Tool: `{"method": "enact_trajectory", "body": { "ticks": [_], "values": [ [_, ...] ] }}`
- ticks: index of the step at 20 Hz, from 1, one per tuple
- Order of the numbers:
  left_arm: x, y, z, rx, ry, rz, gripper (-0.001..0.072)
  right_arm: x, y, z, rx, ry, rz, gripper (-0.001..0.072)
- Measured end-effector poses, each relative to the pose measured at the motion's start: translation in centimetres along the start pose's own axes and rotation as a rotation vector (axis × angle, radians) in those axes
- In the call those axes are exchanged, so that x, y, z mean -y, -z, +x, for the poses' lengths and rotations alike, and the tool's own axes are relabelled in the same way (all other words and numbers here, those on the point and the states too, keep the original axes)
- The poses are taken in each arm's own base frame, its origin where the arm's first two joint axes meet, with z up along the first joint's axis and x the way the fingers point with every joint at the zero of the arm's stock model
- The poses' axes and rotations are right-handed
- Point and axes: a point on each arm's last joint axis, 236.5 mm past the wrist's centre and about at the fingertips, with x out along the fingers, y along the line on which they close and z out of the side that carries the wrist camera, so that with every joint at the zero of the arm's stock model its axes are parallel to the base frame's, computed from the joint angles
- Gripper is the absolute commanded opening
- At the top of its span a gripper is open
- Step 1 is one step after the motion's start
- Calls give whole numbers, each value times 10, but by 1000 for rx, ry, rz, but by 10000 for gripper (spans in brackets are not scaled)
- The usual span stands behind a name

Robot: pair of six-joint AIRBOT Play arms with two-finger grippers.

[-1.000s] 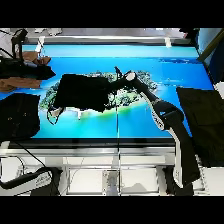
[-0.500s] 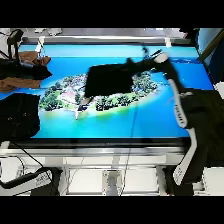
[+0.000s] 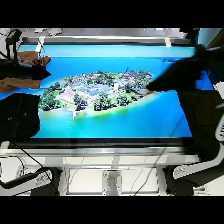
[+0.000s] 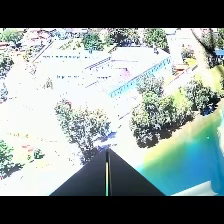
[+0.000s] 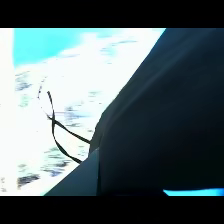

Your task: Fold the clothes and pants, and hang the long-sleeved shirts on hangers.

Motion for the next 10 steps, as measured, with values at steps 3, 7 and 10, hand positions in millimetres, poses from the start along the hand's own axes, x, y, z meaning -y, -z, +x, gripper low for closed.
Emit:
{"method": "enact_trajectory", "body": {
  "ticks": [3,7,10],
  "values": [
    [0,0,0,0,0,-9,21,60,9,-69,42,161,74,8],
    [0,0,0,0,0,-16,21,126,55,-136,36,353,222,8],
    [0,0,0,0,1,-19,21,173,115,-157,-10,475,371,9]
  ]
}}
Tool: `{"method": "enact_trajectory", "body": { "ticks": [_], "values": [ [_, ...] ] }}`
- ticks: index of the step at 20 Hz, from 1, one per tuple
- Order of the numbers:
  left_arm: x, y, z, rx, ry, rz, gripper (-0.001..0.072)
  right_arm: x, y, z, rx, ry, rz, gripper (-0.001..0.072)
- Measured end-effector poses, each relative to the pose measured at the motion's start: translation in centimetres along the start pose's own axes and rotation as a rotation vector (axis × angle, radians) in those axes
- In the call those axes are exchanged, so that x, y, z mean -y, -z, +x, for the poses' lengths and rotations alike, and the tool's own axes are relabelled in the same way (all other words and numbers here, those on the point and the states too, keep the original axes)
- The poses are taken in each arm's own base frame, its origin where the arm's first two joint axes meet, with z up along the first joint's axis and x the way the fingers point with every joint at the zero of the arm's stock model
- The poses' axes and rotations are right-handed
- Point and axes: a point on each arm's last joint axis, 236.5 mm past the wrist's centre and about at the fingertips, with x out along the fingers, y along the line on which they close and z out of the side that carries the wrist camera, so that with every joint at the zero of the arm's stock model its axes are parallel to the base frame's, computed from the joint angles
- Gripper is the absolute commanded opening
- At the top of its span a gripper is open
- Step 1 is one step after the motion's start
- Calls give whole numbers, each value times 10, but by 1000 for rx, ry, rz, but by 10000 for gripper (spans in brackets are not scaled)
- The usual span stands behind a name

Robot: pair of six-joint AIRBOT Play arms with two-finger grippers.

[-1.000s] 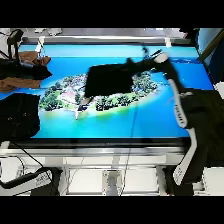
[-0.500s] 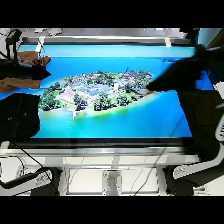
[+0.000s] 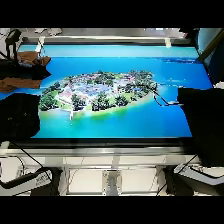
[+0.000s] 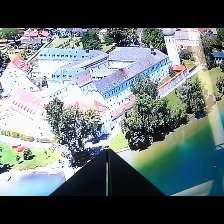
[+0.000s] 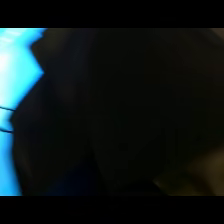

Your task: Fold the clothes and pants, and hang the long-sleeved shirts on hangers.

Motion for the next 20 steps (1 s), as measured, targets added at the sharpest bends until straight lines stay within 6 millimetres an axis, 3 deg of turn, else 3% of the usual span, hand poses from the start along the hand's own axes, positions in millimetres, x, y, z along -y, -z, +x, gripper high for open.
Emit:
{"method": "enact_trajectory", "body": {
  "ticks": [4,5,6,7,9,11,13,16,17,18,20],
  "values": [
    [0,0,0,0,0,0,21,81,75,42,-71,127,205,27],
    [0,0,0,0,0,-1,21,96,95,52,-91,148,250,167],
    [0,0,0,0,0,-1,21,108,114,62,-114,164,292,388],
    [0,0,0,0,0,-1,21,119,129,67,-133,181,327,553],
    [0,0,0,0,0,-1,21,128,146,68,-152,187,381,579],
    [0,0,0,0,0,-1,21,121,139,57,-125,145,420,578],
    [0,0,0,0,0,-1,21,96,108,37,-23,32,452,576],
    [0,0,0,0,0,-1,21,12,42,-9,187,-301,420,547],
    [0,0,0,-2,0,-7,21,-25,28,-29,233,-425,369,474],
    [0,1,0,-3,1,-9,21,-64,21,-51,271,-545,297,337],
    [0,1,0,-4,1,-15,21,-137,28,-88,294,-737,117,35]
  ]
}}
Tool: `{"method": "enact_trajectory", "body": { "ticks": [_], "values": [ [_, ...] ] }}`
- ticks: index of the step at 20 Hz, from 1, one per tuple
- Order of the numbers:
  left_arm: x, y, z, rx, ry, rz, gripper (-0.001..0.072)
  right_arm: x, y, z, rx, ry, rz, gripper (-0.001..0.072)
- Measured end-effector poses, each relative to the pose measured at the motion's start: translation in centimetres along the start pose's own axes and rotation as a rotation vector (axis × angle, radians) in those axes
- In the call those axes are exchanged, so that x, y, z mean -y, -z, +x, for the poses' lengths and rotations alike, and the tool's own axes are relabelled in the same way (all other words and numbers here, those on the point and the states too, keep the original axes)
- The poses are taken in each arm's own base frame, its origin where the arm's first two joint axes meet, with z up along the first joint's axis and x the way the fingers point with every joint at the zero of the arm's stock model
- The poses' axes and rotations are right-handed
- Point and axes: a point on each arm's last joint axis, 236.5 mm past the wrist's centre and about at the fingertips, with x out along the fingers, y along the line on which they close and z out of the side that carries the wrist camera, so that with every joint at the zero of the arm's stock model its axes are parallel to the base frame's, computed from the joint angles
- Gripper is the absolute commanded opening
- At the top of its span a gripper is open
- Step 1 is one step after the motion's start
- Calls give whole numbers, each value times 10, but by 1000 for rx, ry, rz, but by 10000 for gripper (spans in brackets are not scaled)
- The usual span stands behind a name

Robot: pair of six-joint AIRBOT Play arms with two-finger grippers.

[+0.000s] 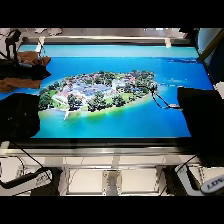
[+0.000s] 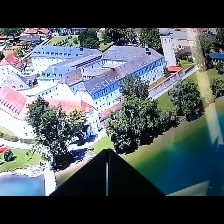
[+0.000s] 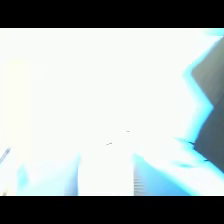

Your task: Fold the clothes and pants, and hang the long-sleeved shirts on hangers.

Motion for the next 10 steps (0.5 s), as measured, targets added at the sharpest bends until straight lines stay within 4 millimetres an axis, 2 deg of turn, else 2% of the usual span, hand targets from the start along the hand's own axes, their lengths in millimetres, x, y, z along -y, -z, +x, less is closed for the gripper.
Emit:
{"method": "enact_trajectory", "body": {
  "ticks": [2,4,6,10],
  "values": [
    [0,1,0,-3,1,-1,21,-59,32,12,-87,-146,-135,9],
    [0,1,0,-4,1,-2,21,-95,71,20,-188,-227,-254,10],
    [0,1,0,-4,1,-5,21,-112,107,27,-284,-254,-367,10],
    [0,1,1,-5,1,-5,21,-121,165,28,-447,-257,-546,10]
  ]
}}
